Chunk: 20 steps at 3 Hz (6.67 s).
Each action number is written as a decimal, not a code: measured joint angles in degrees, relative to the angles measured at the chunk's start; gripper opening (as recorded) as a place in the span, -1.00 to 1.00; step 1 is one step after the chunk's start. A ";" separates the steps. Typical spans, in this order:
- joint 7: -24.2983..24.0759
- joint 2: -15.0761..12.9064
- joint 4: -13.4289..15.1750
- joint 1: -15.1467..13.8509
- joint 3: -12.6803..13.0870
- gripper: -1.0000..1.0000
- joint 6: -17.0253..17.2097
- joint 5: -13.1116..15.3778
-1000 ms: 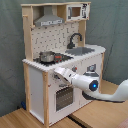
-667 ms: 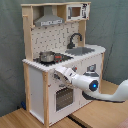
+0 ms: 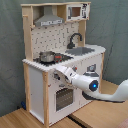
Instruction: Play with the kitchen
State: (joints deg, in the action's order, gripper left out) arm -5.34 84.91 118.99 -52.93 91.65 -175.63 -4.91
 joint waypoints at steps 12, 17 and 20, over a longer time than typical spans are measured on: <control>10.04 -12.87 -8.67 16.87 -24.53 1.00 36.14 -3.83; 9.71 -39.53 -15.34 14.67 -19.74 1.00 43.52 -9.27; 9.13 -52.62 -19.86 6.80 -11.14 1.00 48.18 -9.29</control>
State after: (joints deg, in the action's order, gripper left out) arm 3.79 32.28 99.14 -46.13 80.51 -127.45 -14.20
